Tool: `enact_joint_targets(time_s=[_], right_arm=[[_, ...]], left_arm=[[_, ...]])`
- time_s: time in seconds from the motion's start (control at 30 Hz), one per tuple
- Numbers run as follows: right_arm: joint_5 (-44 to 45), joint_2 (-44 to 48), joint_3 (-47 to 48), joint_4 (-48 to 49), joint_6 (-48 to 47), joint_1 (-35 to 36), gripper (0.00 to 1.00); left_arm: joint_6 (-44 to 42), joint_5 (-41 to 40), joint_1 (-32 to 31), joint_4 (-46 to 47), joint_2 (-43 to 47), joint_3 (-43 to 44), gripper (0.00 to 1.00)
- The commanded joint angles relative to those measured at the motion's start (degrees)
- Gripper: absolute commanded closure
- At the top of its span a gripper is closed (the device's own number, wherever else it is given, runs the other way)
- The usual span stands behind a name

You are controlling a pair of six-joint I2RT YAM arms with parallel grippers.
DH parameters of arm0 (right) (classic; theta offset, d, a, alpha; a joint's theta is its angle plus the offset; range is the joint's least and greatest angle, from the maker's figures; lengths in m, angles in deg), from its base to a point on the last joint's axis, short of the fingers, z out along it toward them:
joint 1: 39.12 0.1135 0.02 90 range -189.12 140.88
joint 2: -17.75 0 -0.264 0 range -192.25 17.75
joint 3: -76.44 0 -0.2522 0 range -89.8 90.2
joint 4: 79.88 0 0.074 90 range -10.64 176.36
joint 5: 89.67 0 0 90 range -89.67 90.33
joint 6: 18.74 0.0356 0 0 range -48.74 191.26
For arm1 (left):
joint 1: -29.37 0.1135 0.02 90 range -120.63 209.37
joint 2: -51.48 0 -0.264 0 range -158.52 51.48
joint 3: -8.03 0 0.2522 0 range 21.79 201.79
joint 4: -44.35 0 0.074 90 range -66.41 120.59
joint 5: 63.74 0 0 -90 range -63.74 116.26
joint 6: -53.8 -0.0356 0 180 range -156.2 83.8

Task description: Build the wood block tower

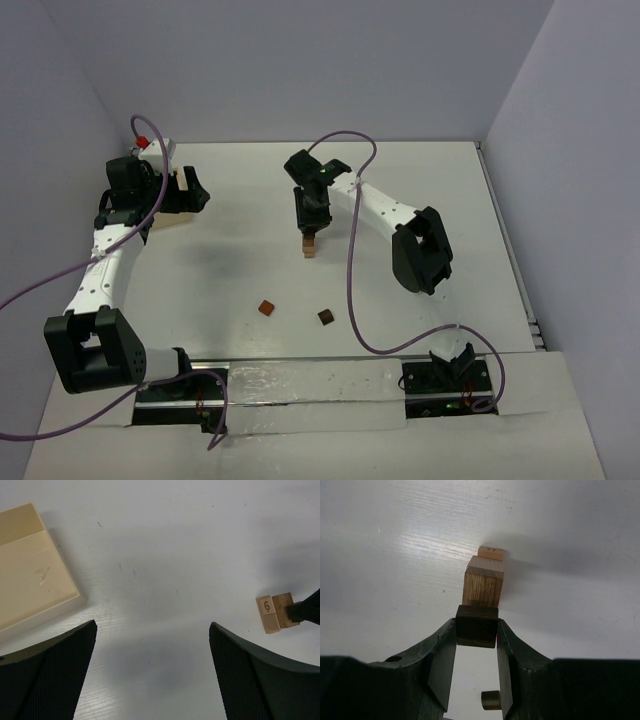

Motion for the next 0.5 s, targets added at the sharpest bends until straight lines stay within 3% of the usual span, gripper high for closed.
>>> enact_joint_targets(time_s=[0.0,0.47], right_arm=[[0.1,-1.0,1.2,-0.5,0.7,-0.5,0.84],[-0.1,-1.4,1.4,-0.6,0.9,-0.6,0.77]], left_arm=[[0.6,0.2,-0.1,0.7,-0.1,2.8,0.01],[0.8,0.7,-0.1,0.7,-0.3,3.1,0.01]])
